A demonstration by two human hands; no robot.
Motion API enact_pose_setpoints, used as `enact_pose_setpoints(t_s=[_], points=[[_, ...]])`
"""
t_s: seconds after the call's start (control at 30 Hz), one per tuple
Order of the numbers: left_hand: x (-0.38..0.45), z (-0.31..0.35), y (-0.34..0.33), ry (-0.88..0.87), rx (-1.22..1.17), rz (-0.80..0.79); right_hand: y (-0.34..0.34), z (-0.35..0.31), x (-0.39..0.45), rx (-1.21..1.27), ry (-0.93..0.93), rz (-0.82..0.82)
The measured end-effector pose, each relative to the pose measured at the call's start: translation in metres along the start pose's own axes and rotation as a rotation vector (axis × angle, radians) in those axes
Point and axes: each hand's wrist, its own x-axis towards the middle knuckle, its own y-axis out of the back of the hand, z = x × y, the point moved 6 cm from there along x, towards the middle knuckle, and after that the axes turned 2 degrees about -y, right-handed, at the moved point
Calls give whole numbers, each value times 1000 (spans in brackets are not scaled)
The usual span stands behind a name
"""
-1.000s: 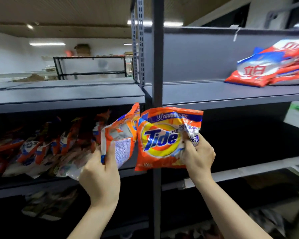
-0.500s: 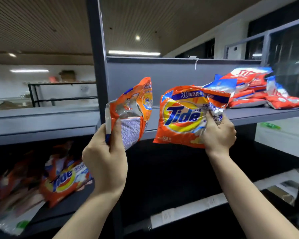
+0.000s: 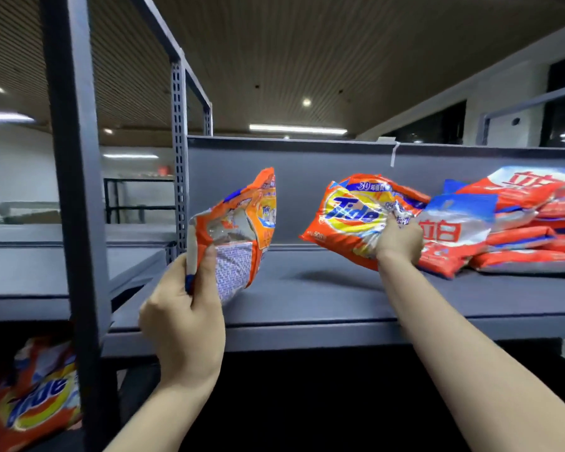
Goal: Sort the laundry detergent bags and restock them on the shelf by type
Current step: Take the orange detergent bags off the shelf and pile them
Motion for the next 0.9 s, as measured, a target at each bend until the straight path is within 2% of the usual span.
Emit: enact_pose_setpoints(t_s=[0.03, 0.13, 0.17, 0.23, 0.3, 0.4, 0.5, 0.67, 0.7, 0.73, 0.8, 0.83, 0.87, 0.9], points=[[-1, 0, -7, -5, 27, 7, -17, 10, 14, -34, -45, -72], [0, -1, -29, -5, 77, 13, -62, 45, 34, -308, -153, -441], [1, -2, -36, 3, 88, 12, -70, 53, 38, -400, -146, -500], [4, -2, -53, 19, 110, -2, -71, 52, 46, -484, -47, -468], [8, -2, -71, 9, 155, -29, -70, 39, 46, -596, 136, -486], [18, -2, -104, -8, 255, -66, -69, 34, 33, -819, 319, -706], [31, -4, -148, 22, 306, -90, -63, 48, 27, -827, 364, -872], [40, 1, -236, -14, 353, -189, -53, 54, 27, -790, 422, -900], [37, -3, -260, -48, 377, -297, -51, 54, 26, -789, 433, -895], [28, -9, -288, -108, 410, -478, -49, 55, 24, -803, 442, -896], [-5, -27, -342, -232, 429, -947, -47, 61, 23, -804, 442, -900], [-24, -37, -358, -237, 414, -1147, -46, 63, 23, -795, 433, -909], [-36, -45, -368, -208, 382, -1259, -44, 64, 22, -785, 426, -911], [-41, -48, -370, -170, 334, -1278, -42, 64, 21, -771, 425, -907]])
